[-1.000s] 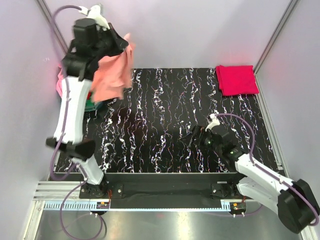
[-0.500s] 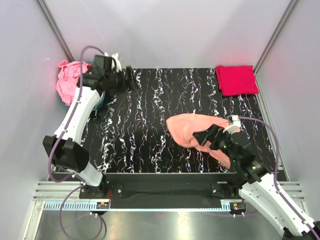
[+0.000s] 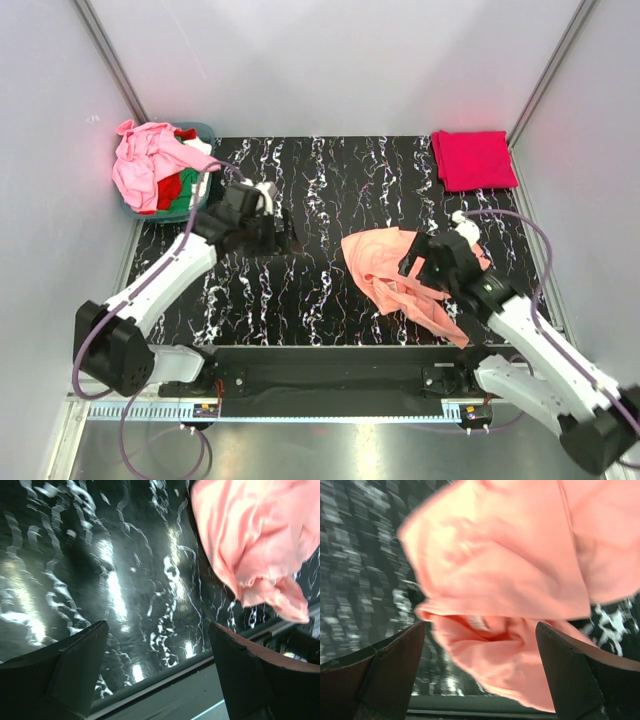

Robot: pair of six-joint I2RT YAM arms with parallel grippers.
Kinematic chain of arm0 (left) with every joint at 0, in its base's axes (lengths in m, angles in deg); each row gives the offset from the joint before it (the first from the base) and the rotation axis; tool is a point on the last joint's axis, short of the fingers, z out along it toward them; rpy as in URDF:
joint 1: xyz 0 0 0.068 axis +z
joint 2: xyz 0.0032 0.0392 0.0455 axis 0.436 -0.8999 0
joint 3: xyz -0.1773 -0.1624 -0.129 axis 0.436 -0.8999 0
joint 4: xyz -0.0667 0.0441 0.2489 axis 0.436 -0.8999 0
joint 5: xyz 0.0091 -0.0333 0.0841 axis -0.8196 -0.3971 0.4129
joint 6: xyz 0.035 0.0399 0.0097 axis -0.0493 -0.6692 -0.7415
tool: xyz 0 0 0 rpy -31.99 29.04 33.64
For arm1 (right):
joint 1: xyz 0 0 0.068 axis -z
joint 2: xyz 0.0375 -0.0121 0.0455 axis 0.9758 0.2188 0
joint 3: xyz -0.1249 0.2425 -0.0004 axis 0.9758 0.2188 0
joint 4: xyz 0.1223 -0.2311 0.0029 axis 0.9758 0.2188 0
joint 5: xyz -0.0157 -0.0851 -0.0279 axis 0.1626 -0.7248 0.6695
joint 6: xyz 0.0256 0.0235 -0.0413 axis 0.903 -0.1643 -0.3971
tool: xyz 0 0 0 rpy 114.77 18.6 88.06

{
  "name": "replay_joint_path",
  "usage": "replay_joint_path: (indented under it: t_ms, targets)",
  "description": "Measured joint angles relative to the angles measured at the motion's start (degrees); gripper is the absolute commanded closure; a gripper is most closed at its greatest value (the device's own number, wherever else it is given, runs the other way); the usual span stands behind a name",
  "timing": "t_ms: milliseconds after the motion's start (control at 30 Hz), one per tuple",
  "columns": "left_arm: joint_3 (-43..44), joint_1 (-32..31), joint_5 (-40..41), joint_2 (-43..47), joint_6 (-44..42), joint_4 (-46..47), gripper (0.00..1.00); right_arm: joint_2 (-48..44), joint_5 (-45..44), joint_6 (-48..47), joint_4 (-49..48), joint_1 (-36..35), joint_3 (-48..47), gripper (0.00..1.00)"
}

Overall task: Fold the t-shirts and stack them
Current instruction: Move the tshirt to the center of the board

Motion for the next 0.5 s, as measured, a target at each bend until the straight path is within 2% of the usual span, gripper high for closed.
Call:
replay_joint_path:
  t_ms: [100, 233, 400, 500]
  targets:
    - [-3.76, -5.18, 0.59, -0.57, 2.12, 3.52, 0.16, 7.5, -0.13, 1.95, 2.23, 0.02, 0.74, 0.03]
    - [-4.9, -13.62, 1.18, -3.58, 4.66, 8.2, 0.19, 11.78, -0.85, 4.83, 4.85, 0.02, 1.11, 0.03]
    - [-5.46, -17.57, 1.79, -4.92, 7.21, 12.46, 0.21, 16.24, -2.32, 7.23, 7.54, 1.4, 1.09, 0.11]
    - [-6.84, -18.84, 2.62, -4.7, 8.22, 14.27, 0.21, 17.55, -0.94, 8.2, 7.63, 5.92, 1.64, 0.15]
